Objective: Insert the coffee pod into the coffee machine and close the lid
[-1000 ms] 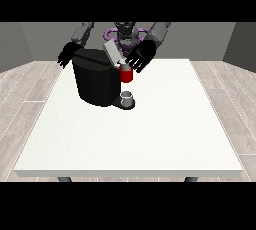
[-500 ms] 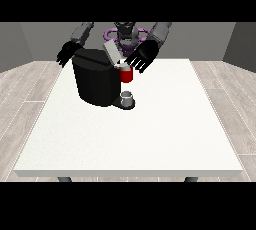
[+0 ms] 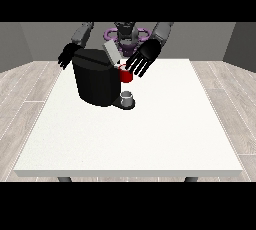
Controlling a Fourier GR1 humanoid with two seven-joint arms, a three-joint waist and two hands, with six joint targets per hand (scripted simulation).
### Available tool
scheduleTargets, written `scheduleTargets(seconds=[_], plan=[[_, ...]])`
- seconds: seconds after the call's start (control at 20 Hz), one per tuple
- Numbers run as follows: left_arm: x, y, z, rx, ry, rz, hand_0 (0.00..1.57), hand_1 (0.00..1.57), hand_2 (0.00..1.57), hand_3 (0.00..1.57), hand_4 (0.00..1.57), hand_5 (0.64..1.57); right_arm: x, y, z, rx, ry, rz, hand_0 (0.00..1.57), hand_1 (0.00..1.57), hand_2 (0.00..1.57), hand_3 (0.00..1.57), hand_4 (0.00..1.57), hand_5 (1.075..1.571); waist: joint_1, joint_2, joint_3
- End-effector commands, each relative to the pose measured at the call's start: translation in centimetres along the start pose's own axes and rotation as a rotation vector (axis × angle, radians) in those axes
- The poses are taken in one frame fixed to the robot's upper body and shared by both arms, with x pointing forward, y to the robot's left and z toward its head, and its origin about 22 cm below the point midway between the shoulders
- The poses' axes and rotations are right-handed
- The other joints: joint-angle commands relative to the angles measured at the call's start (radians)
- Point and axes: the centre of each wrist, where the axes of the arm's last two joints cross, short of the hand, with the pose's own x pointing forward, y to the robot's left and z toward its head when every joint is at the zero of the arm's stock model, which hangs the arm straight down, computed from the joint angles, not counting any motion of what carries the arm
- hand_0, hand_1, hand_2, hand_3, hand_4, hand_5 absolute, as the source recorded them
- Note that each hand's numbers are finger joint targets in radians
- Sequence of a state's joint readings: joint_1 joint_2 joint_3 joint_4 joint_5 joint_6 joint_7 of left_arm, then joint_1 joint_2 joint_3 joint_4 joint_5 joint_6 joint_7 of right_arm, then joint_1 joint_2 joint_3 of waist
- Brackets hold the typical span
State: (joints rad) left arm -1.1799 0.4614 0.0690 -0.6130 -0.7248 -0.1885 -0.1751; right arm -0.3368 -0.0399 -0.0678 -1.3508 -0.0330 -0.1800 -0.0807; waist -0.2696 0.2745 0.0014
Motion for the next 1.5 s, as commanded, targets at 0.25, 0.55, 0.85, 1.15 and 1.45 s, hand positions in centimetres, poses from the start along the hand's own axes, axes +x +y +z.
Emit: scheduleTargets(seconds=[0.25,0.55,0.85,1.15,1.45], plan=[[-1.4,-3.0,0.6,-0.083,0.03,-0.015,0.0,0.0,0.0,0.0,0.0,1.571,-0.9,-0.5,1.3,0.009,0.074,0.016,0.0,0.0,0.0,0.0,0.38,1.571,-0.005,-0.081,-0.0015],[-0.7,-2.7,0.2,-0.075,0.058,0.007,0.0,0.0,0.0,0.0,0.0,1.571,-1.4,0.5,1.8,0.021,0.058,-0.006,0.0,0.0,0.0,0.0,0.38,1.571,-0.002,-0.093,-0.0014],[-1.0,-4.1,0.7,-0.114,0.048,0.053,0.0,0.0,0.0,0.0,0.0,1.571,-3.2,-2.2,2.4,-0.043,0.09,-0.02,0.0,0.0,0.0,0.0,0.43,1.571,0.073,-0.154,-0.0011],[-3.6,-10.6,2.7,-0.082,0.131,0.436,0.0,0.0,0.0,0.0,0.0,1.571,-3.4,-2.9,4.2,-0.051,0.146,-0.034,0.0,0.0,0.0,0.0,0.45,1.571,0.107,-0.304,-0.0025],[-5.1,-17.3,5.7,-0.08,0.13,0.797,0.0,0.0,0.0,0.0,0.0,1.571,-3.0,-5.8,4.4,-0.014,0.164,0.062,0.0,0.0,0.0,0.0,0.39,1.571,0.211,-0.42,-0.0028]])
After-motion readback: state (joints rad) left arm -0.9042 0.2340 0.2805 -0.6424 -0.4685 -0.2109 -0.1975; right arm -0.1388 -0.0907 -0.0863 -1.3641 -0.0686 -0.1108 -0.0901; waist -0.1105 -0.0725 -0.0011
